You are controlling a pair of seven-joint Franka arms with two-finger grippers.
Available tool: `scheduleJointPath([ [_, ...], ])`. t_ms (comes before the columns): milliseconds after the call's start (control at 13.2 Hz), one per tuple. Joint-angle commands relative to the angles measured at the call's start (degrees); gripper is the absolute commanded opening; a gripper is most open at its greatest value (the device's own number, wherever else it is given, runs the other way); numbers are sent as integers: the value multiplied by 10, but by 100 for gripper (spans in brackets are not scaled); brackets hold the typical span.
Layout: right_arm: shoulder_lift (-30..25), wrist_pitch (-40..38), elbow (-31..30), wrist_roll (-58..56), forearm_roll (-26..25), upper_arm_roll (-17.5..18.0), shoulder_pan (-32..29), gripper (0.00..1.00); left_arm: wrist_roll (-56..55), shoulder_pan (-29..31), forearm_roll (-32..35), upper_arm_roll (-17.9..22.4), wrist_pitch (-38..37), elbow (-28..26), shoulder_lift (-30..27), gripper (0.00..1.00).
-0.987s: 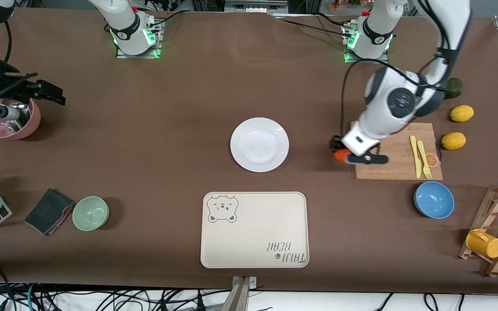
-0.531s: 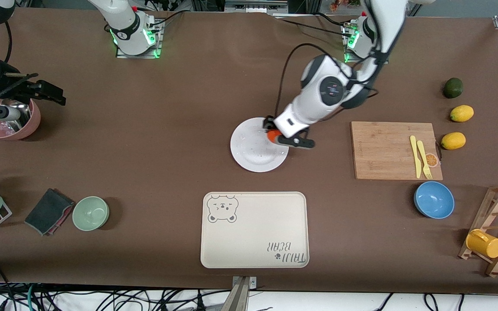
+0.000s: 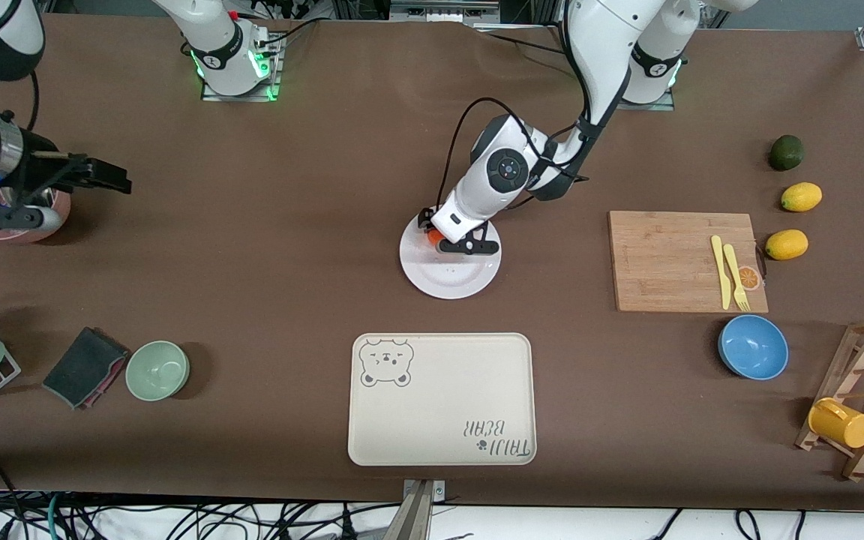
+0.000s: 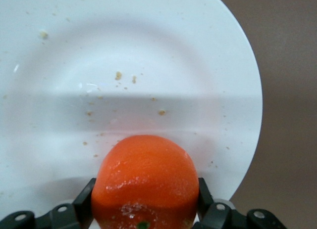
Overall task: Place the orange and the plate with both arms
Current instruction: 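Carry the orange with the left gripper onto the white plate, then release the orange and withdraw the left gripper while the right gripper approaches the plate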
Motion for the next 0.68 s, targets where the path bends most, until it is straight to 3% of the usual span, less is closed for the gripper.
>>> scheduleJointPath([
  [0,39,-7,5,-12,74,1,0,100,1,-2,-11,16,-7,-4,-19,100],
  [228,80,59,-26,-14,123,38,9,100,2,69,-11,26,-155,-10,-120,100],
  [455,98,198,-113,-11,174,91,9,100,23,233,5,27,-344,-11,-237,100],
  [607,130,266,-131,-5,194,133,9,100,115,293,99,44,-427,-11,-295,100],
])
